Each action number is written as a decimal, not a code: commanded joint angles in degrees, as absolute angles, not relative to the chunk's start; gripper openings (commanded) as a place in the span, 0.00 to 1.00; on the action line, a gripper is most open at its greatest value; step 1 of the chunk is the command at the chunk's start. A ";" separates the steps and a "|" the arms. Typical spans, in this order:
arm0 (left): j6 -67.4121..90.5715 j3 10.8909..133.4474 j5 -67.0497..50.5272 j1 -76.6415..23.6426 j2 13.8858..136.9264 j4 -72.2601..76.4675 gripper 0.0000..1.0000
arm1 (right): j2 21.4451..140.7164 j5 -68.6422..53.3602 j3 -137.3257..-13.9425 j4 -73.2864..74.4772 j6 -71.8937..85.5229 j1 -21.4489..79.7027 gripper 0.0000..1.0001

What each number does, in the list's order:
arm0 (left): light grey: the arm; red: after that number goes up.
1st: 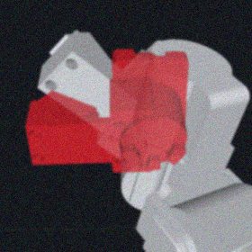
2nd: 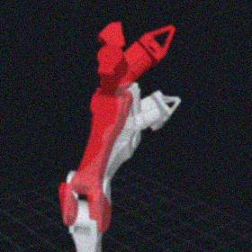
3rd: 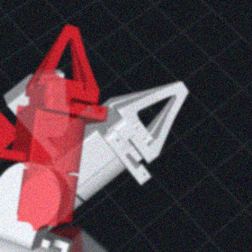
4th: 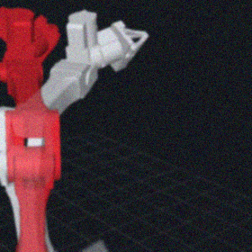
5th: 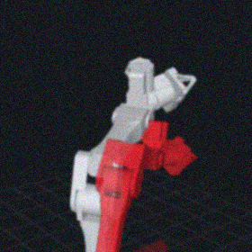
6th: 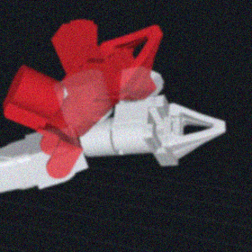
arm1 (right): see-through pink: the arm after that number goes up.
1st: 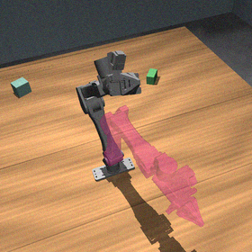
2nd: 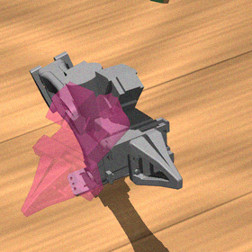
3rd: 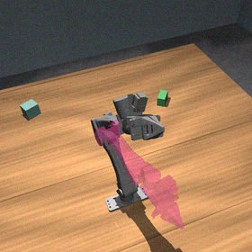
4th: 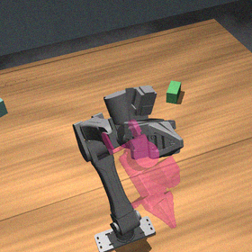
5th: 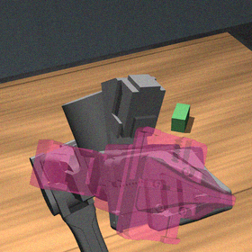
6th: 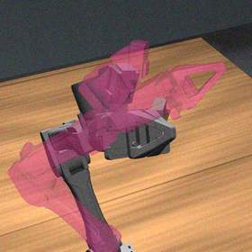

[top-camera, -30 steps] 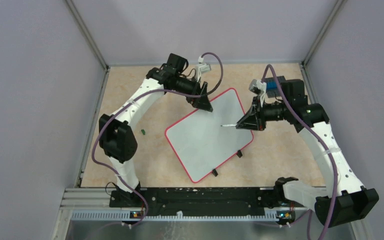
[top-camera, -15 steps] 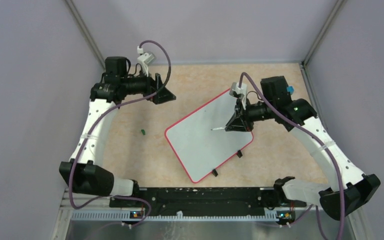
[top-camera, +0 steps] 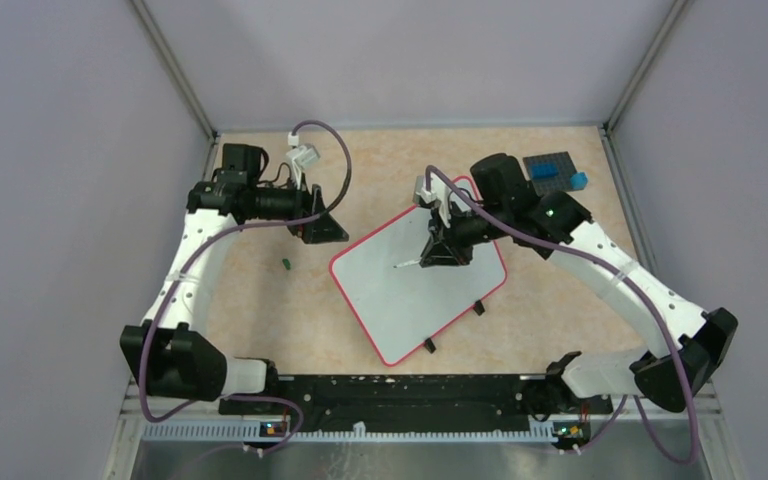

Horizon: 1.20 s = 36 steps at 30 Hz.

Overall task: Write a sentence on the whiteboard
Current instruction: Hold the whiteboard at the center of the board.

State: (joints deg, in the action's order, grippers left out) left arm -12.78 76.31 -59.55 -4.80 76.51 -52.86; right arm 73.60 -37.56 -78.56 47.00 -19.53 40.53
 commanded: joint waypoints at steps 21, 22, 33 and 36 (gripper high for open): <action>-18.53 82.89 -63.88 -13.79 87.82 -55.72 0.41 | 70.11 -39.24 -78.88 46.33 -21.60 41.22 0.00; -18.73 83.33 -63.87 -14.06 88.30 -55.99 0.38 | 70.23 -39.54 -78.84 46.40 -21.64 41.22 0.00; -19.87 86.98 -62.87 -17.34 91.99 -56.78 0.17 | 70.75 -40.41 -78.76 47.13 -21.90 41.22 0.00; -20.39 88.05 -62.62 -18.35 93.05 -57.17 0.13 | 70.87 -40.50 -78.76 47.23 -21.91 41.22 0.00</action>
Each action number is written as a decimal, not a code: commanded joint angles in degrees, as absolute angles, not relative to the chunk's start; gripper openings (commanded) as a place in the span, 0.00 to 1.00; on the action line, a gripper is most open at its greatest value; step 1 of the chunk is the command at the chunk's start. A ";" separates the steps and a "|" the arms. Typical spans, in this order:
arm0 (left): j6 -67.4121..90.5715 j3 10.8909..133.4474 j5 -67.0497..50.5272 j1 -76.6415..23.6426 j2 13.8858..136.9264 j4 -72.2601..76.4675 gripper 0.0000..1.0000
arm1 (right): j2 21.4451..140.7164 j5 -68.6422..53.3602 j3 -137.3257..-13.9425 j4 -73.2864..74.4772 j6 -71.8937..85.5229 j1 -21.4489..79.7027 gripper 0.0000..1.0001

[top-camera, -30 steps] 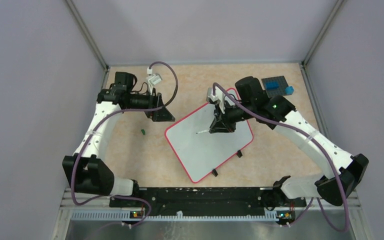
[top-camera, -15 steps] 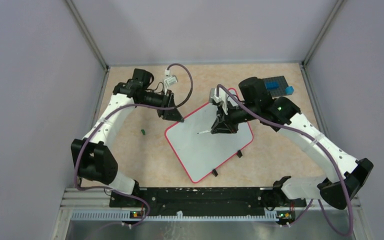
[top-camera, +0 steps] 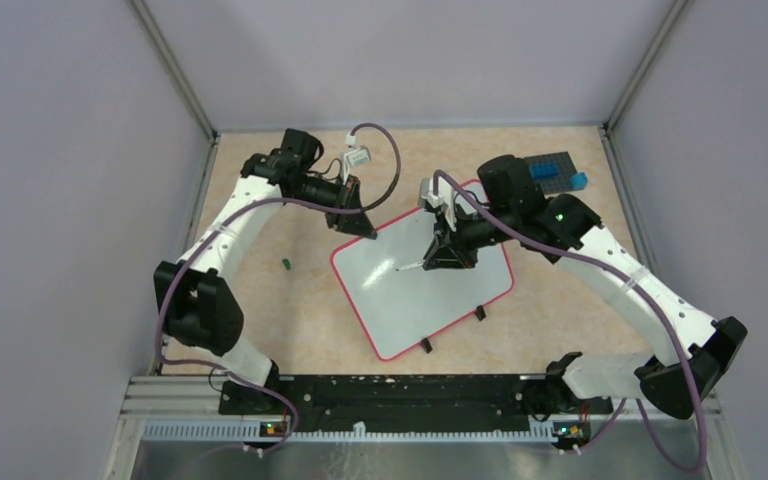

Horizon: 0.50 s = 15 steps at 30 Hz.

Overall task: Write a sentence on the whiteboard
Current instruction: Hold the whiteboard at the center of the board.

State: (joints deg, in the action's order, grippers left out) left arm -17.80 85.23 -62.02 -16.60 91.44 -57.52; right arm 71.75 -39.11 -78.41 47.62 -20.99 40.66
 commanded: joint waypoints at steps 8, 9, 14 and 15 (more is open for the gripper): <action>-19.91 90.69 -62.36 -20.11 95.82 -57.79 0.21 | 70.84 -40.19 -78.66 47.20 -21.87 41.22 0.00; -19.87 91.05 -62.76 -20.04 95.86 -57.91 0.27 | 70.72 -39.78 -78.48 46.80 -21.51 41.22 0.00; -21.43 93.30 -63.62 -17.23 94.62 -61.14 0.47 | 70.82 -37.19 -78.39 44.22 -19.81 41.24 0.00; -21.32 92.82 -63.99 -16.24 93.64 -61.16 0.50 | 70.96 -36.98 -78.83 43.89 -19.61 41.30 0.00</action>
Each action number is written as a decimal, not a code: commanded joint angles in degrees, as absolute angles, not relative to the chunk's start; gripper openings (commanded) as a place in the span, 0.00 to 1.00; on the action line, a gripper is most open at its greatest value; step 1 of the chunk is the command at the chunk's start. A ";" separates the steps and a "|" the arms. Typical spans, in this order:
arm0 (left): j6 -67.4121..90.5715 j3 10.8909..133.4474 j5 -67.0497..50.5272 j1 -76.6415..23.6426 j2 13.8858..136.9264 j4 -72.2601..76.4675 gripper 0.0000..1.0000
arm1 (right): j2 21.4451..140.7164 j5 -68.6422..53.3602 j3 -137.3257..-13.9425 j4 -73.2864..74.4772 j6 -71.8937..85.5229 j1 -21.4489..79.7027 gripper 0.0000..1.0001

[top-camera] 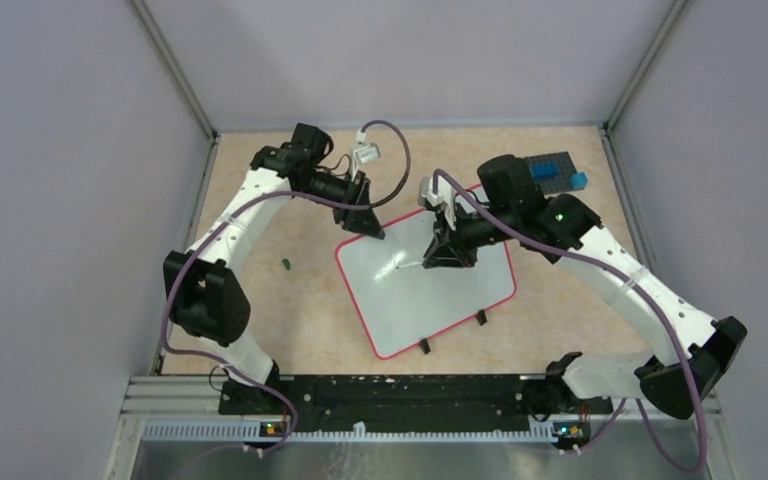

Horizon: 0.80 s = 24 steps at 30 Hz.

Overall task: Write a sentence on the whiteboard
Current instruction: Hold the whiteboard at the center of the board.

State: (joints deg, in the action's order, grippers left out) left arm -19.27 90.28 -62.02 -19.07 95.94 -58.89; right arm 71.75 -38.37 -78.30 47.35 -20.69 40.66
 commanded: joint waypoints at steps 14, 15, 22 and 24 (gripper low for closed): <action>-19.56 84.20 -64.26 -12.74 86.14 -58.44 0.47 | 77.70 -20.98 -86.80 40.32 -20.21 51.87 0.00; -19.59 84.22 -64.54 -12.74 86.32 -58.47 0.46 | 78.14 -19.96 -87.09 40.11 -20.36 52.33 0.00; -19.85 84.12 -65.79 -12.75 88.00 -58.43 0.40 | 78.58 -16.30 -85.88 35.26 -20.62 54.97 0.00; -19.82 84.16 -66.10 -12.74 88.43 -58.46 0.37 | 78.88 -15.62 -85.87 34.67 -21.18 55.71 0.00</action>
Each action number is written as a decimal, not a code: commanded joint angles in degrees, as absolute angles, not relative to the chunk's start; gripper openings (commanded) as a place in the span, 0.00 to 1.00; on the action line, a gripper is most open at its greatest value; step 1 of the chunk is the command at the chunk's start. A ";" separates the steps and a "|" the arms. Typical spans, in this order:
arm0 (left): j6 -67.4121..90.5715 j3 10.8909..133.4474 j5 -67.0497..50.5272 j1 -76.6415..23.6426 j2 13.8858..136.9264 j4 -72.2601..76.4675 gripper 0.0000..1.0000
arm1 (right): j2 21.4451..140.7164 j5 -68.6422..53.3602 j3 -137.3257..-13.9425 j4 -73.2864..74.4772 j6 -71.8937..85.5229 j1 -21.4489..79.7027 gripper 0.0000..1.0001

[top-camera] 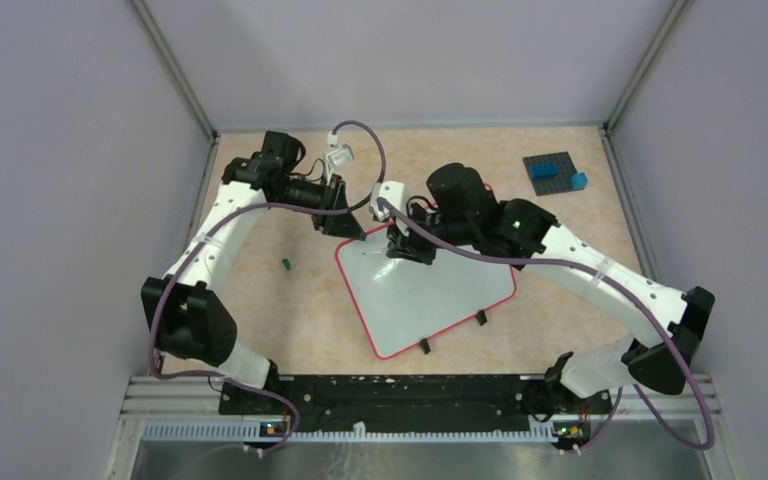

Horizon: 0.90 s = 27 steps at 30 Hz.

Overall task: Write a sentence on the whiteboard
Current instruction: Hold the whiteboard at the center of the board.

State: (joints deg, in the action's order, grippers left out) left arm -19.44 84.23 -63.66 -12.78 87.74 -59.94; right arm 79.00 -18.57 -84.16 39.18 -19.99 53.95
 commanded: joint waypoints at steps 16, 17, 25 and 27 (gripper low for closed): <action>-20.18 83.70 -66.99 -12.92 88.94 -58.48 0.17 | 82.09 -14.84 -87.52 34.42 -21.89 58.35 0.00; -20.21 83.67 -66.93 -12.99 89.01 -58.50 0.17 | 82.06 -14.92 -87.47 34.48 -21.88 58.30 0.00; -20.09 83.89 -66.82 -13.51 89.38 -58.45 0.14 | 82.13 -14.42 -87.83 34.45 -22.23 58.28 0.00; -20.12 83.96 -66.68 -13.53 89.44 -58.46 0.12 | 82.37 -14.49 -88.18 34.62 -22.32 58.28 0.00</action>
State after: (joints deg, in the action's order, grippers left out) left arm -19.44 83.88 -64.71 -12.91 88.79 -59.59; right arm 82.46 -14.79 -84.49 36.32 -21.52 57.71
